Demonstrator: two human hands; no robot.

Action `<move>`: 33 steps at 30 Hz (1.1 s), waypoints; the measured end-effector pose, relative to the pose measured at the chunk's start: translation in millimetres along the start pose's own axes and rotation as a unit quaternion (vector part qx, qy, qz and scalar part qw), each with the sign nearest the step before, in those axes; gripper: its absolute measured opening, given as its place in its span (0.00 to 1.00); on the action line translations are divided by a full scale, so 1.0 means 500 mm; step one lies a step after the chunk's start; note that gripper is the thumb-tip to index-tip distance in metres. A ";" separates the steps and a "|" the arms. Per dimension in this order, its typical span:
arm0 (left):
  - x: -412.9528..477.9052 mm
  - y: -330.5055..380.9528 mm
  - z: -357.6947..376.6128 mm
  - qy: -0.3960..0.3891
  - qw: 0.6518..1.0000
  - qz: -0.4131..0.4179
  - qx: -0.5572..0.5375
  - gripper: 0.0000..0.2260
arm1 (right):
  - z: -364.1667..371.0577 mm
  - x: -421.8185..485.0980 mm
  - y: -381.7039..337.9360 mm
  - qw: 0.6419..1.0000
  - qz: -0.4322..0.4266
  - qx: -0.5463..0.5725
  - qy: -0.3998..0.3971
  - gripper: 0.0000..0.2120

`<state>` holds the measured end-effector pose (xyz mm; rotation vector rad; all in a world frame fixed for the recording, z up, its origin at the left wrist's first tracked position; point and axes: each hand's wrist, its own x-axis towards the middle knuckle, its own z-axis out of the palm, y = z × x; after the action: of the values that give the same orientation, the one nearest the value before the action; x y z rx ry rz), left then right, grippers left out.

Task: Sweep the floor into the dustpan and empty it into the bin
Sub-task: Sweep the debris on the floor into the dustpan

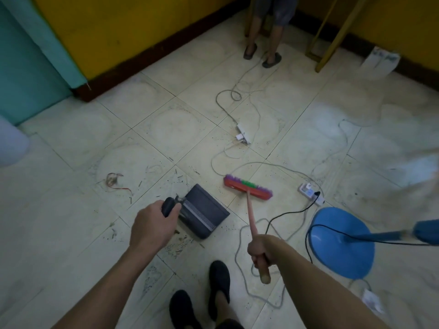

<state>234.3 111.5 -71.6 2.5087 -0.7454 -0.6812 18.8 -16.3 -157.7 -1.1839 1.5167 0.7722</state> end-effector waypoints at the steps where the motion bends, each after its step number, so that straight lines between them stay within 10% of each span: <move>1: -0.008 -0.009 -0.008 0.000 1.000 0.003 0.001 0.18 | 0.025 -0.020 0.004 1.000 -0.003 0.008 -0.005 0.18; 7: -0.029 -0.052 -0.067 0.016 1.000 -0.017 0.003 0.18 | 0.080 -0.082 -0.031 0.979 -0.005 0.157 -0.127 0.05; 15: -0.031 -0.096 -0.162 0.034 0.999 -0.010 0.003 0.18 | 0.036 -0.162 -0.108 0.871 -0.070 0.427 -0.232 0.16; 33: 0.015 -0.097 -0.163 0.111 0.981 -0.162 -0.003 0.19 | -0.108 -0.033 -0.443 0.969 -0.159 0.168 -0.084 0.12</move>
<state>304.0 165.4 -35.6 2.6703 -0.2583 -0.4931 210.6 -129.3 -105.5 -1.0412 1.2202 0.3710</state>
